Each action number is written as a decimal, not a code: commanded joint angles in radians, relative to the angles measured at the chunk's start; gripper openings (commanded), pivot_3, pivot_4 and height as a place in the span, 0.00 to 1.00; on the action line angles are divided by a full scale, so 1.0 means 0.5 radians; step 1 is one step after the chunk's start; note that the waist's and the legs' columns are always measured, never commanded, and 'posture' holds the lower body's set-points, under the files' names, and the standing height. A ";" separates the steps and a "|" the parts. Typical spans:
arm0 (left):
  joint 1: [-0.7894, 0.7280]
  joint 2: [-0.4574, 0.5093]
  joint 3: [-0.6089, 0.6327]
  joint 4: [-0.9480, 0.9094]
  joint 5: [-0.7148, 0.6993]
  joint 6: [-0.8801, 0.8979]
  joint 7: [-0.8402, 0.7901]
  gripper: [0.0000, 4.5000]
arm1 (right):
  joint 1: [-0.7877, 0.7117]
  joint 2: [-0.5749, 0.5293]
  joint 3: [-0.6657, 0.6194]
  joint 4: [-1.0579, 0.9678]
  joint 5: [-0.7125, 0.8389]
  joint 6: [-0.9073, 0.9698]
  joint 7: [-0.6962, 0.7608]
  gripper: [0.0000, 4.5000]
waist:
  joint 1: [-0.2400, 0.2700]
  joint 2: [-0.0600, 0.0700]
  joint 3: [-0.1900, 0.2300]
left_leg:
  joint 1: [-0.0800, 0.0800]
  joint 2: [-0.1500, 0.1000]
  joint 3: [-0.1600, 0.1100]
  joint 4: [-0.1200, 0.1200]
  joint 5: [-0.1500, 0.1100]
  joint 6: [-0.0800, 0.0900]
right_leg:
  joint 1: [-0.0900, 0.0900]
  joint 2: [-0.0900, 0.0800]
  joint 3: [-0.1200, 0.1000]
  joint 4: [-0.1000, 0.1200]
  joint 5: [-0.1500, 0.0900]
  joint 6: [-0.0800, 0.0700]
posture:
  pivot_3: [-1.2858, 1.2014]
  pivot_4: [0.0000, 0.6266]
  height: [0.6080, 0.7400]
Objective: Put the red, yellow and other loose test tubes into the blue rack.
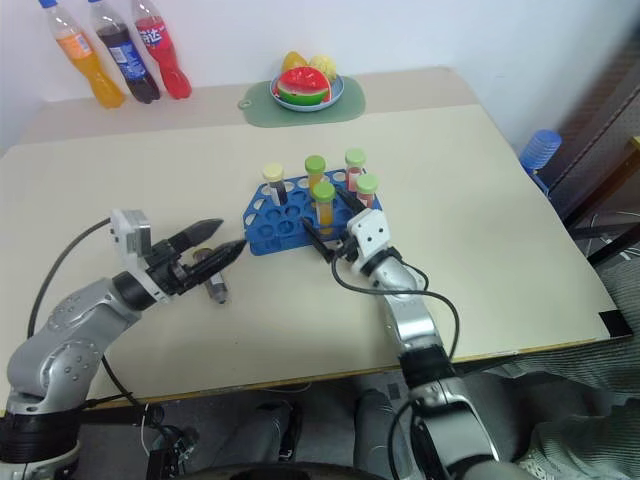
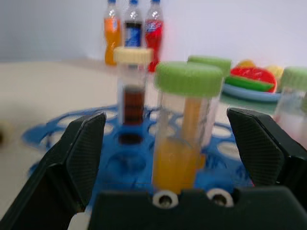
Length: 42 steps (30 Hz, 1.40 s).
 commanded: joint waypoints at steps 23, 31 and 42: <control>-0.818 0.083 -0.298 0.670 -2.426 0.546 3.715 0.87 | 0.581 -0.968 -0.357 -0.945 0.517 0.412 0.791 0.99 | 0.135 -0.008 -0.001 | 0.008 -0.001 0.005 0.008 0.000 -0.001 | 0.013 -0.002 0.001 -0.002 0.001 0.000 | 0.52 0.24 1.00; -1.044 -0.051 -0.411 1.129 -2.426 0.720 3.910 0.58 | 0.635 -1.004 -0.388 -1.037 0.543 0.461 0.804 1.00 | 0.155 -0.008 -0.003 | 0.008 -0.002 0.005 0.008 0.001 -0.002 | 0.011 -0.001 0.001 -0.001 0.001 0.000 | 0.52 0.24 1.00; -0.967 0.165 -0.298 0.786 -2.274 0.937 3.129 0.17 | 0.654 -0.994 -0.434 -1.009 0.525 0.471 0.757 1.00 | 0.143 -0.009 -0.004 | 0.007 -0.002 0.005 0.007 0.001 -0.003 | 0.009 -0.001 0.002 0.000 0.001 0.000 | 0.52 0.24 1.00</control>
